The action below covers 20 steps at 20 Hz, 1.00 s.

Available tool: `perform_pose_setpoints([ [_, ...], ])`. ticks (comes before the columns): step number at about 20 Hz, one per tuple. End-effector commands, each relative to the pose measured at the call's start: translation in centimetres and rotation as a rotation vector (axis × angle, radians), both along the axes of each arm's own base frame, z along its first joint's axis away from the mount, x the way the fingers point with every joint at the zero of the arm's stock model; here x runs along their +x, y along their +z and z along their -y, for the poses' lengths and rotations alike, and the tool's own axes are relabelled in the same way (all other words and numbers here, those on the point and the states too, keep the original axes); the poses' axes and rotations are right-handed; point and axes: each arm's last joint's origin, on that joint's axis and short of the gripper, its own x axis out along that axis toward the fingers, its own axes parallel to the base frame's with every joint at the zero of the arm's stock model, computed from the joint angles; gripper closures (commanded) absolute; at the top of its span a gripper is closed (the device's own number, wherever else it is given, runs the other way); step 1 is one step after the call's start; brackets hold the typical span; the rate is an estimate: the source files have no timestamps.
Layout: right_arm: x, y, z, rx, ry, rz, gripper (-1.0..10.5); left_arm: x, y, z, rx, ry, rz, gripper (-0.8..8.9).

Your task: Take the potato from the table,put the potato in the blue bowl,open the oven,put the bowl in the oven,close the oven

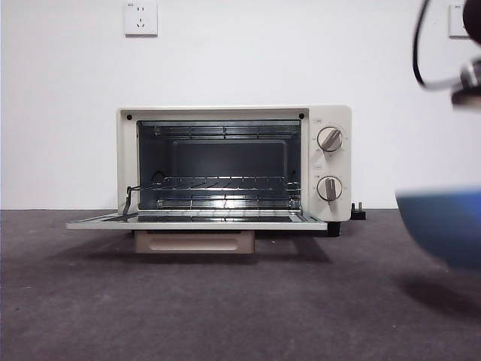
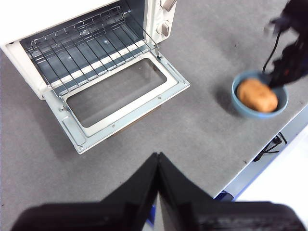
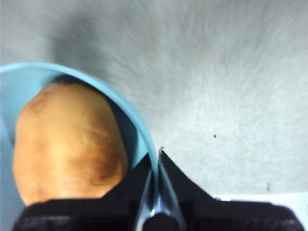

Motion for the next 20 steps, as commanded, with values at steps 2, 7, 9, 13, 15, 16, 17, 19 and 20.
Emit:
perform_pose_setpoints([
  [2,1.0,4.6,-0.5,0.054,-0.012,0.083,9.6,0.2,-0.2,0.1,0.021,-0.023,0.008,8.19],
  [7,2.7,9.3,-3.4,0.100,0.018,0.175,9.6,-0.1,-0.1,0.0,0.029,-0.037,0.026,8.19],
  [9,4.1,10.0,-5.2,0.112,0.021,0.170,9.6,-0.6,0.1,-0.3,0.021,-0.038,0.041,8.19],
  [13,8.2,9.8,-9.9,0.140,0.031,0.168,9.6,-1.4,0.4,-0.8,0.009,-0.038,0.062,8.19],
  [15,10.5,9.3,-12.0,0.159,0.012,0.178,9.6,-1.5,0.4,-0.9,0.006,-0.037,0.067,8.19],
  [16,11.7,9.2,-12.9,0.172,-0.013,0.171,9.6,-1.6,0.4,-0.9,0.005,-0.038,0.067,8.19],
  [17,12.6,9.1,-13.5,0.177,-0.030,0.171,9.6,-1.6,0.4,-0.9,0.005,-0.038,0.068,8.19],
  [19,14.6,8.8,-14.6,0.183,-0.068,0.169,9.6,-1.6,0.4,-0.9,0.005,-0.038,0.068,8.19],
  [20,15.5,8.4,-15.1,0.181,-0.088,0.151,9.6,-1.6,0.4,-0.9,0.006,-0.039,0.068,8.19],
])
